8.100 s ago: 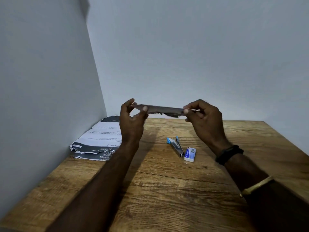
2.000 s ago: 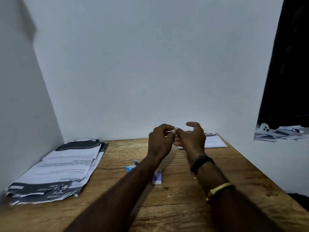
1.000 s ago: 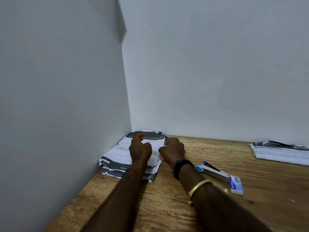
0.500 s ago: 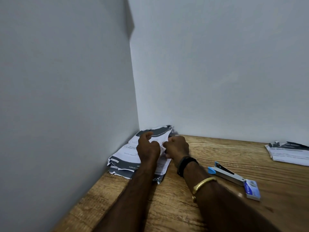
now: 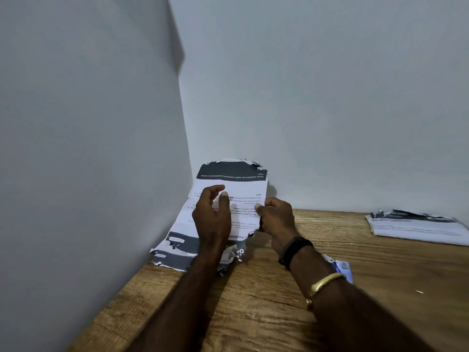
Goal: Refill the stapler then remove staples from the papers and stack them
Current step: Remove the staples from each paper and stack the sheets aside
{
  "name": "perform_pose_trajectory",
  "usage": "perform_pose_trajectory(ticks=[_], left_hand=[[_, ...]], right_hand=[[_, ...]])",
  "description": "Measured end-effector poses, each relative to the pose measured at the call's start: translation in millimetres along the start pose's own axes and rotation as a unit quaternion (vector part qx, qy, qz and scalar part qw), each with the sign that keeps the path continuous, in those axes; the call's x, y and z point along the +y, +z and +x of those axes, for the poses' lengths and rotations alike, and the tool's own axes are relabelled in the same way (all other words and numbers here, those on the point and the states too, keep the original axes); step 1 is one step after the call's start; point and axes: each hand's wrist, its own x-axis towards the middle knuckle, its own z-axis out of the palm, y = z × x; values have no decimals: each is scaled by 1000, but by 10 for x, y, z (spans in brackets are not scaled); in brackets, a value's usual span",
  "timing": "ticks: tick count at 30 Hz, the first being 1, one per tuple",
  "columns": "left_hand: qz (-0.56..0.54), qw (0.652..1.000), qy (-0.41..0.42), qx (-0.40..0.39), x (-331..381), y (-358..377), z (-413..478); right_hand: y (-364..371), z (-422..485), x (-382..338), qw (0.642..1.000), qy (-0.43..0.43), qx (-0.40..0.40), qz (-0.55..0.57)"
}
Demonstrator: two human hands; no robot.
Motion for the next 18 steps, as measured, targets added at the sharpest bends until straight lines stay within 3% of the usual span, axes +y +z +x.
perform_pose_trajectory(ticks=[4,8,12,18], left_hand=[[48,998,19,-19,-4,-9,-26],[82,994,-14,-66,-18,62,-35],[-36,977,-136,-161,93,263,-67],[-148,941,-239,-188,156,672,-245]], right_hand=[[-448,-97,-59,1000,-15,15,-7],[-922,-161,-110,999,-17,33,-8],[-1320,-197,-168,998,-33,54,-17],[-1633,-220,-133,994,-40,95,-34]])
